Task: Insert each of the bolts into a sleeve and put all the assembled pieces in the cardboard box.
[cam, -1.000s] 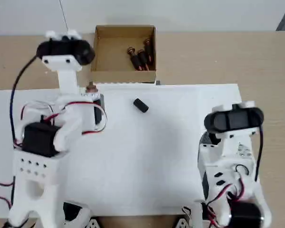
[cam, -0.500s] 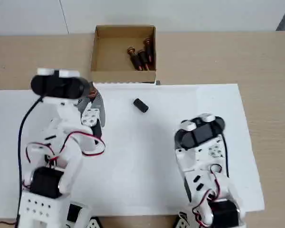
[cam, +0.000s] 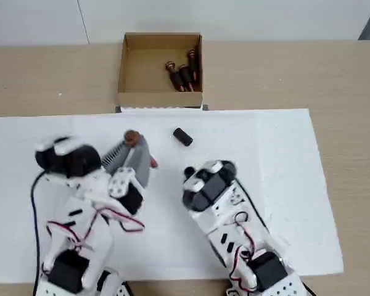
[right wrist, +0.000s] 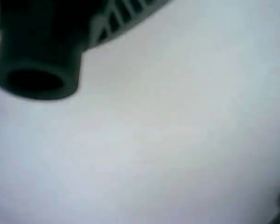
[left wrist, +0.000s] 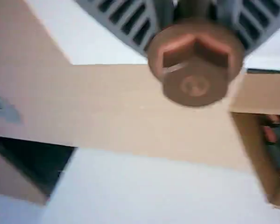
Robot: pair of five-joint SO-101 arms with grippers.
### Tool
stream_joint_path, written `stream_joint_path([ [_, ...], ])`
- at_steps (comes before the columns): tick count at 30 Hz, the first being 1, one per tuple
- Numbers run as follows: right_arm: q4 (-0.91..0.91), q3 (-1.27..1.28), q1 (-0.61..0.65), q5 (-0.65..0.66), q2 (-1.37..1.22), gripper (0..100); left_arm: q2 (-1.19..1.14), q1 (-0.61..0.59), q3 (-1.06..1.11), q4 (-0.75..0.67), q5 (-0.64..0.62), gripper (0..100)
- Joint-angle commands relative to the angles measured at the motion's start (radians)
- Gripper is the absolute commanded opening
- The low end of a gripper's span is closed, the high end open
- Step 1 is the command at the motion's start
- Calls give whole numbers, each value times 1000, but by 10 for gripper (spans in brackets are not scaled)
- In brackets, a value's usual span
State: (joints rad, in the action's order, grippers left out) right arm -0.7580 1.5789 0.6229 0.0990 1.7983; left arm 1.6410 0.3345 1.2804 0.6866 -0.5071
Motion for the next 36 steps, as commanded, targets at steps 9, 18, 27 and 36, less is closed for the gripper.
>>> stream_joint_path([
  [9,39,-11,127,9,4,3,167,66,119,-52,-74,5],
  [18,113,-38,130,15,4,3,167,66,122,-54,-74,5],
  [27,117,-58,131,71,4,3,164,68,139,-54,-74,5],
  [36,117,-80,131,86,4,3,167,143,185,-51,-74,5],
])
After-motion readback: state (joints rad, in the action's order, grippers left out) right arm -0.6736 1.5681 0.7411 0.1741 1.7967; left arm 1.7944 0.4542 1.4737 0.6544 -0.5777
